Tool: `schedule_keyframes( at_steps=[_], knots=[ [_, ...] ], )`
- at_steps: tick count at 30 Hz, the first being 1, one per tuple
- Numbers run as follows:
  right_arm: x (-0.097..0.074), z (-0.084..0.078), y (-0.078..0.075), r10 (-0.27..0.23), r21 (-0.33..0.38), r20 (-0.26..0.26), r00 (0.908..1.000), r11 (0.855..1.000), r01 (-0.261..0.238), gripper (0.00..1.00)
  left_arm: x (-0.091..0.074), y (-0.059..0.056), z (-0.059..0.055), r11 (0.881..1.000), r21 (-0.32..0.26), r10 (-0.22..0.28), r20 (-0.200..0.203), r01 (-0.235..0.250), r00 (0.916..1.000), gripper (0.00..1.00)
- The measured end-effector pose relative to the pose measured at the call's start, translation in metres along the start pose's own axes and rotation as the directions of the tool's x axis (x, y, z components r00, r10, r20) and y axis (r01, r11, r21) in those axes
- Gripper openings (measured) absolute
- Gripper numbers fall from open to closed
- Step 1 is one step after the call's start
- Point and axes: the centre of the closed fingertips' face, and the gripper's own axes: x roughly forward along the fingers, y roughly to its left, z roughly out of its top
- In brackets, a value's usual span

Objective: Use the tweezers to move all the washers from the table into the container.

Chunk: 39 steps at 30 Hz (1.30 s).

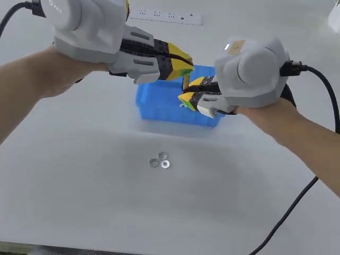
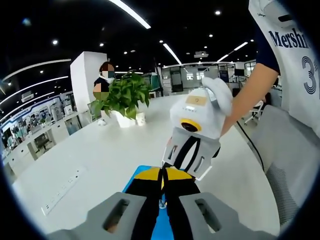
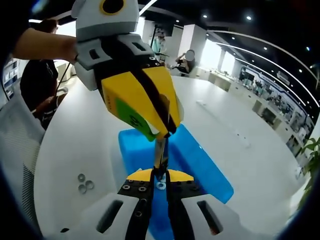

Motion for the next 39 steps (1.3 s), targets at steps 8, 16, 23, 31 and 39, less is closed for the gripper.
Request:
schedule_keyframes(
  at_steps=[8, 16, 23, 31, 39],
  knots=[
    [0.001, -0.001, -0.004, -0.009, 0.037, 0.0, 1.0, 0.999, 0.009, 0.11, 0.001, 0.001, -0.001, 1.0, -0.007, 0.004, 0.005, -0.004, 1.0, 0.05],
    [-0.004, 0.003, -0.004, -0.017, 0.048, 0.013, 0.9998, 0.999, 0.017, 0.11, -0.001, -0.003, 0.002, 1.0, 0.005, 0.007, -0.004, -0.007, 1.0, 0.05],
    [-0.013, 0.014, 0.001, -0.025, 0.035, 0.036, 0.999, 0.999, 0.024, 0.12, -0.011, -0.012, 0.016, 0.999, 0.026, 0.02, 0.005, -0.02, 0.9998, 0.05],
    [-0.026, 0.023, 0.015, -0.024, 0.007, 0.059, 0.998, 1.0, 0.023, 0.12, -0.024, -0.026, 0.025, 0.999, 0.027, 0.03, 0.031, -0.031, 0.999, 0.05],
    [-0.035, 0.02, 0.039, 0.003, -0.037, 0.05, 0.9987, 0.999, -0.001, 0.13, -0.035, -0.051, 0.03, 0.999, -0.008, 0.044, 0.056, -0.044, 0.9975, 0.05]
  ],
)
